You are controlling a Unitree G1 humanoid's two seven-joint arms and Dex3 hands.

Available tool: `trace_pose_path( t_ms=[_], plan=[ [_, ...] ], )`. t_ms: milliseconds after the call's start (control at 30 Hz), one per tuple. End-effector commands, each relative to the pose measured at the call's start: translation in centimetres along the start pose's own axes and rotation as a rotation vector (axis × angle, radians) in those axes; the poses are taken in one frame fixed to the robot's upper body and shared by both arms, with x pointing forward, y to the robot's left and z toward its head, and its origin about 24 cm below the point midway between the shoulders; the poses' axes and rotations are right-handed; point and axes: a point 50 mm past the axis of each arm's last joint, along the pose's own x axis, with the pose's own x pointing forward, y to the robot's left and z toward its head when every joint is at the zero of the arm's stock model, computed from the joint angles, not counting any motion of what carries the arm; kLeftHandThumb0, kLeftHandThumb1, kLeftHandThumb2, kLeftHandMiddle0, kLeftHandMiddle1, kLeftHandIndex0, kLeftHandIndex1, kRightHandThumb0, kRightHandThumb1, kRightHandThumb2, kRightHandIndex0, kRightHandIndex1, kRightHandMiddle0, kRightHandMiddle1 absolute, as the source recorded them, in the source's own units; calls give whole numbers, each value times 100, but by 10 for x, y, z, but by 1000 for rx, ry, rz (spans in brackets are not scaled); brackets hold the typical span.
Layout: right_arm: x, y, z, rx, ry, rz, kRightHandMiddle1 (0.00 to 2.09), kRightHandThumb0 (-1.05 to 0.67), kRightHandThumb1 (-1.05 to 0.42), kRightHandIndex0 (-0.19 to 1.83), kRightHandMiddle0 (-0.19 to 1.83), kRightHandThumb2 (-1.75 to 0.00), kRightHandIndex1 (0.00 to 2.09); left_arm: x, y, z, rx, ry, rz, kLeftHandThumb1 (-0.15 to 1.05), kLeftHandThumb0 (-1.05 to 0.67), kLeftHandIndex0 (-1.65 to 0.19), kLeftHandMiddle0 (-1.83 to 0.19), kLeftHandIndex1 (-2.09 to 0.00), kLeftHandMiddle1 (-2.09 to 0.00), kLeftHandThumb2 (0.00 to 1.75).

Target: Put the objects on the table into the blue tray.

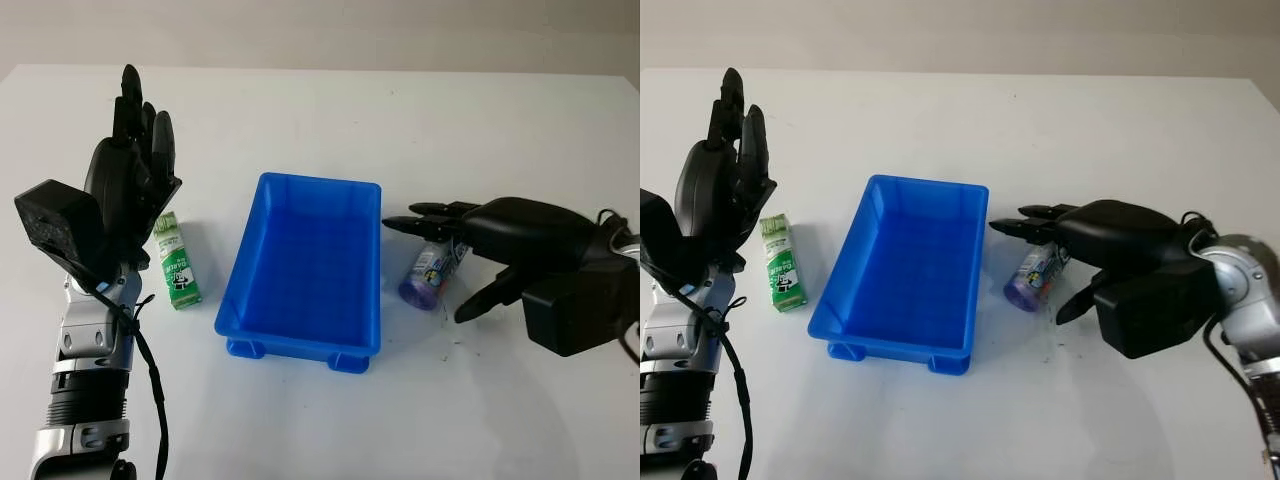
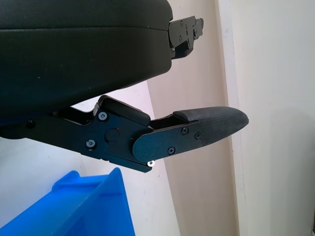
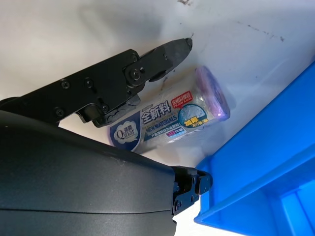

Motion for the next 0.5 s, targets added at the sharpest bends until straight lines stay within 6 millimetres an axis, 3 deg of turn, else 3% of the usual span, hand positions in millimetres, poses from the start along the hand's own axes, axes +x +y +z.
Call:
trace_pose_path(
  t_ms=[0,167,267,300,367,400,467],
  plan=[
    [4,-1,2,-10,-30,-35,9,-32,-83,17,22,-6,10,2,2,7,9,-30,2,105,-76,19,19,0,0,66],
    [9,6,-4,-9,-59,-81,15,-12,-89,33,37,-7,16,1,3,8,6,-26,4,105,-77,19,19,0,0,65],
    [11,10,-6,-56,-76,-84,22,-10,-91,48,49,-7,23,1,3,7,5,-26,8,105,-77,19,19,0,0,64],
    [12,12,-7,-79,-81,-88,34,-11,-92,56,52,-6,28,1,3,7,6,-26,9,105,-77,19,19,0,0,64],
    [13,15,-9,-123,-87,-93,88,-14,-93,65,44,-6,57,1,3,7,8,-26,6,105,-77,19,19,0,0,65],
    [13,16,-9,-143,-89,-95,119,-17,-94,55,39,-6,96,1,3,7,7,-27,3,105,-77,19,19,0,0,65],
    [14,16,-11,-179,-85,-99,149,-23,-94,43,32,-5,143,1,3,8,9,-26,-3,105,-77,19,19,0,0,65]
  ],
)
